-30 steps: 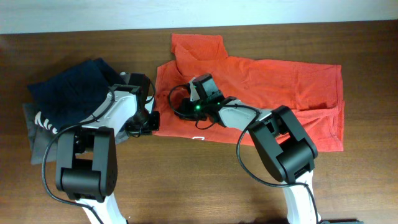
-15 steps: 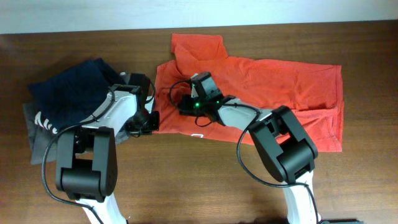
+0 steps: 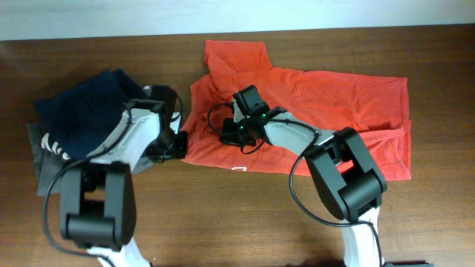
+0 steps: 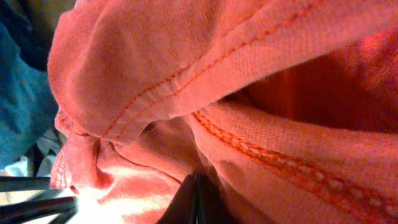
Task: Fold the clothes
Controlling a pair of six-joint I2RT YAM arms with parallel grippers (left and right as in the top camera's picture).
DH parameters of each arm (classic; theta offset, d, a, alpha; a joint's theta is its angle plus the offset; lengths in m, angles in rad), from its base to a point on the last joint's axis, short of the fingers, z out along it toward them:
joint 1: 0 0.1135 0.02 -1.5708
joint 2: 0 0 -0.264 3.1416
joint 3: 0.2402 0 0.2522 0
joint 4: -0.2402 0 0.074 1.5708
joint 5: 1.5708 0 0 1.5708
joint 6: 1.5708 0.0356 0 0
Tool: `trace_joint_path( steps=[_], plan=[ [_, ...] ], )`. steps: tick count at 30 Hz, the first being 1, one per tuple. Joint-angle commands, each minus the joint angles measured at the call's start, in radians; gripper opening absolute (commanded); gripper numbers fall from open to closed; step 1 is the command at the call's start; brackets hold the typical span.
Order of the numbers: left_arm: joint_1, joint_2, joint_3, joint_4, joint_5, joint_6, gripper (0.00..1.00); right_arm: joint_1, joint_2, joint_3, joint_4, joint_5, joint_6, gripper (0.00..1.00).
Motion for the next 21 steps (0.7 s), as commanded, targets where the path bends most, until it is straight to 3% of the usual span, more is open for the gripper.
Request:
trace_joint_path(
  steps=[1,3,6,10,12,14,21],
  plan=[
    [0.006,-0.105,0.026,-0.002,0.002,-0.001,0.43,0.008,-0.039,-0.045,-0.027,0.052,-0.116,0.16],
    [0.006,-0.123,0.026,-0.002,0.011,-0.001,0.42,-0.010,-0.102,-0.045,-0.033,0.060,-0.158,0.21],
    [0.006,-0.124,0.025,-0.001,0.033,0.004,0.30,-0.059,-0.204,-0.045,-0.084,0.101,-0.159,0.26],
    [0.002,-0.116,0.024,0.006,0.089,0.065,0.25,-0.167,-0.330,-0.045,-0.188,0.114,-0.172,0.48],
    [-0.005,-0.116,0.024,-0.003,0.094,0.082,0.40,-0.230,-0.383,-0.045,-0.251,0.114,-0.193,0.52],
    [-0.013,-0.116,0.023,-0.023,0.093,0.110,0.47,-0.307,-0.432,-0.045,-0.343,0.114,-0.197,0.54],
    [-0.016,-0.097,-0.087,0.056,0.051,0.141,0.48,-0.572,-0.496,-0.046,-0.695,0.115,-0.285,0.58]
  ],
)
